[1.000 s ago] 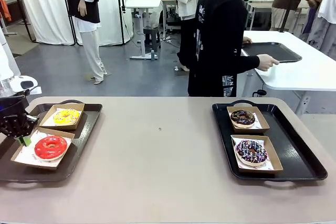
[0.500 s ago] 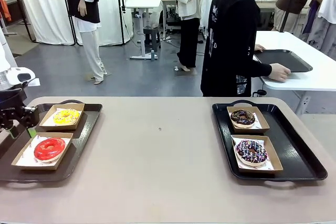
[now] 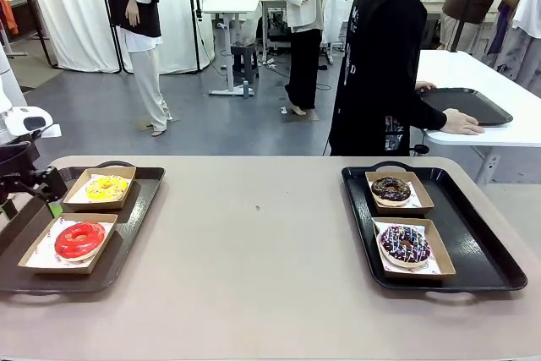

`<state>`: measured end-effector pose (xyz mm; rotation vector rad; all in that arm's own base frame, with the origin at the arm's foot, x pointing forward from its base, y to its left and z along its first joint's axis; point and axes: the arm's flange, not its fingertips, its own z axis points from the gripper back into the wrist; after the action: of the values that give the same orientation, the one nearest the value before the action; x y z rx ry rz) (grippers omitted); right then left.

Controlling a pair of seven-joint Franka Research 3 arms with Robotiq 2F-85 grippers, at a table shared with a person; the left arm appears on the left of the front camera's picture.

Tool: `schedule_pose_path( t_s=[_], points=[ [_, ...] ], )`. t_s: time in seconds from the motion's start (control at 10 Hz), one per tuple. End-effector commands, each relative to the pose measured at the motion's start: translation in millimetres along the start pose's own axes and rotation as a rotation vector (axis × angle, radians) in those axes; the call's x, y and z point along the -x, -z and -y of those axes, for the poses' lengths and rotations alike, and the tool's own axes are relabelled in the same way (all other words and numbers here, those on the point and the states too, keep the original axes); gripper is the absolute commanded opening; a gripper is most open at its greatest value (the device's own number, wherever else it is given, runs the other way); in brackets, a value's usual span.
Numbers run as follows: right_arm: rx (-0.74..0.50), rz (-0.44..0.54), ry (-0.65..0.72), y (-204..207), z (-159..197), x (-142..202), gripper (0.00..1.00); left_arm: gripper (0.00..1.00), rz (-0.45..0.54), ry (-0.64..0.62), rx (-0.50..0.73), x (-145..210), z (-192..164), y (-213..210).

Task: Individually package the donuts and arrange them on the tray.
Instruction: Place the picked Paper togo box on the Handle tray.

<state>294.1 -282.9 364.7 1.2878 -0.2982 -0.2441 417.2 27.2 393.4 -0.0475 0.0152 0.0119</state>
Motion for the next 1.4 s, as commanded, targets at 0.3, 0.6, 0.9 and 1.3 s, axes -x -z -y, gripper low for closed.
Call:
schedule_pose_path(
  t_s=[0.3, 0.6, 0.9, 1.3],
  points=[
    [-0.003, 0.004, 0.009, -0.9, -1.4, -0.1, 1.0, 0.94, 0.166, 0.055, 0.498, 12.3, -67.2, -48.2],
    [-0.003, 0.004, 0.009, -0.9, -1.4, -0.1, 1.0, 0.94, 0.274, 0.063, 0.839, 28.9, -161.8, -61.6],
    [-0.003, 0.004, 0.009, -0.9, -1.4, -0.1, 1.0, 0.94, 0.168, -0.01, 1.059, 43.8, -230.5, -46.5],
    [-0.003, 0.004, 0.009, -0.9, -1.4, -0.1, 1.0, 0.94, 0.157, -0.108, 1.244, 60.6, -268.4, -26.2]
  ],
)
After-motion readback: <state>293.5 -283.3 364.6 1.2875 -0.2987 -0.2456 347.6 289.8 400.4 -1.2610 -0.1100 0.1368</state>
